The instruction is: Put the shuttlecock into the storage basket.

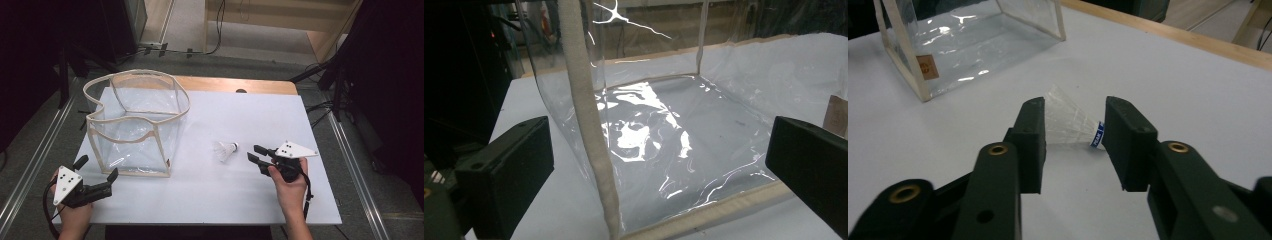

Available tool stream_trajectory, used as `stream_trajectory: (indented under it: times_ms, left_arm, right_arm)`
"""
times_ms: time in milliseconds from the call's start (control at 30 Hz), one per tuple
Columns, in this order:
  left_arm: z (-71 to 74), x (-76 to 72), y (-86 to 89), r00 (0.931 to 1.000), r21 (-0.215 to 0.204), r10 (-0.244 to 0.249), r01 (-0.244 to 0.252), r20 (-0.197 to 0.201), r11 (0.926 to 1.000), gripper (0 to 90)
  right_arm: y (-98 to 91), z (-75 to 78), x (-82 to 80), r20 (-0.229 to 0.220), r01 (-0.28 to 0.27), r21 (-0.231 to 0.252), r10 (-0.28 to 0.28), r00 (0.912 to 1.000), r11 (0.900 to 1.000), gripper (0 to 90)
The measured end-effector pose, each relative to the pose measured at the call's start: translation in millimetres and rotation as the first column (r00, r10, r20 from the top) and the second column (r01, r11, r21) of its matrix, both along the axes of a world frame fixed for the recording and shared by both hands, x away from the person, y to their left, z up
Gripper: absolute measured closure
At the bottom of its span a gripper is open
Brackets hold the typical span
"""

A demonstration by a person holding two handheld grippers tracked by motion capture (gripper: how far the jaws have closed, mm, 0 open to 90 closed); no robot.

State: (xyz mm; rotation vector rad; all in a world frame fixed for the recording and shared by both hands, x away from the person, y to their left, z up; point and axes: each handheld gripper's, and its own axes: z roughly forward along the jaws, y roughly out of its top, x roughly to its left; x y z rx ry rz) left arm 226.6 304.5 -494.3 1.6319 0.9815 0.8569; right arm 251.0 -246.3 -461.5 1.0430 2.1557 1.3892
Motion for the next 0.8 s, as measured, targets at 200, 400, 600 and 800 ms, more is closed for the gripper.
stream_trajectory:
  times_ms: [200,400,600,800]
  left_arm:
    - [0.0,-0.1,-0.1,1.0000,0.006,-0.001,0.001,0.000,1.0000,0.0]
    - [0.0,-0.7,0.1,1.0000,0.002,0.003,-0.003,0.001,1.0000,0.0]
    - [0.0,-0.7,-0.1,1.0000,0.004,0.004,-0.004,0.000,1.0000,0.0]
    - [0.0,-0.7,0.1,1.0000,0.004,0.005,-0.005,0.000,1.0000,0.0]
  right_arm:
    - [12.9,-1.3,5.7,-0.014,-0.040,-0.036,0.039,0.9991,0.9986,78.7]
    - [28.3,-0.8,14.1,-0.062,-0.114,-0.131,0.106,0.9924,0.9848,87.2]
    - [38.8,-5.8,22.0,-0.125,-0.175,-0.192,0.152,0.9804,0.9658,87.7]
    - [46.3,-13.4,30.2,-0.163,-0.206,-0.204,0.174,0.9712,0.9571,87.8]
